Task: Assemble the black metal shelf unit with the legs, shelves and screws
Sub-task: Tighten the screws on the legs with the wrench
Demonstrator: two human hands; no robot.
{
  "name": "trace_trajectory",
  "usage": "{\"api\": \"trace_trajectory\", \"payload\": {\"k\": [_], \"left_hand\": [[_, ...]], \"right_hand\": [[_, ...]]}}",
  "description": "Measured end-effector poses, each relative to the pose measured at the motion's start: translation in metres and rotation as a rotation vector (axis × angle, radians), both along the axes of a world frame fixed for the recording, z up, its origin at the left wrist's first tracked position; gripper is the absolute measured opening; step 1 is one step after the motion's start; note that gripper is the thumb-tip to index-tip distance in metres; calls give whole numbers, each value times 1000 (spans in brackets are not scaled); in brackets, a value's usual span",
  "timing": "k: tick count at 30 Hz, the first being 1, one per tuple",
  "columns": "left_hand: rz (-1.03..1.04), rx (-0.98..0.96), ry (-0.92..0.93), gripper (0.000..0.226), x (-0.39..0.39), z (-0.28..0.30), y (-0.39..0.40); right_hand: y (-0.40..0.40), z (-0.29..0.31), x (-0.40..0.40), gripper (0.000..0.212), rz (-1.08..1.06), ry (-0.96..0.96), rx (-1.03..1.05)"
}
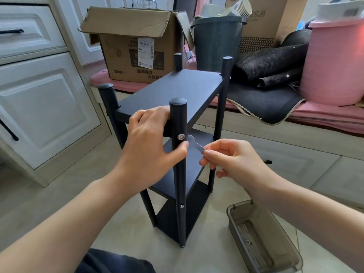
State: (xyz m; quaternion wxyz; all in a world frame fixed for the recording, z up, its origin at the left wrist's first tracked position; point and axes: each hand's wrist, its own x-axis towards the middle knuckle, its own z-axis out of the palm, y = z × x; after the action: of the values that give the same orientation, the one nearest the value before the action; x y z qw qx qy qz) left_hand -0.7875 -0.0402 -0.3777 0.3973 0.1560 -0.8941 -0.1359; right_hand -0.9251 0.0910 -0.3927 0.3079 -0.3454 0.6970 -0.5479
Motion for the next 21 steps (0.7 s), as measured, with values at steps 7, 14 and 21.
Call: {"api": "trace_trajectory", "payload": {"k": [7, 14, 21], "left_hand": [[-31, 20, -14, 49, 3, 1, -4], [-54, 30, -20, 48, 10, 3, -5], [-58, 26, -14, 46, 13, 4, -5]], "right_hand": [[-13, 2, 4, 9, -32, 39, -55], [-18, -2, 11, 10, -4, -49, -70], [-24, 0, 17, 10, 11, -85, -104]]}}
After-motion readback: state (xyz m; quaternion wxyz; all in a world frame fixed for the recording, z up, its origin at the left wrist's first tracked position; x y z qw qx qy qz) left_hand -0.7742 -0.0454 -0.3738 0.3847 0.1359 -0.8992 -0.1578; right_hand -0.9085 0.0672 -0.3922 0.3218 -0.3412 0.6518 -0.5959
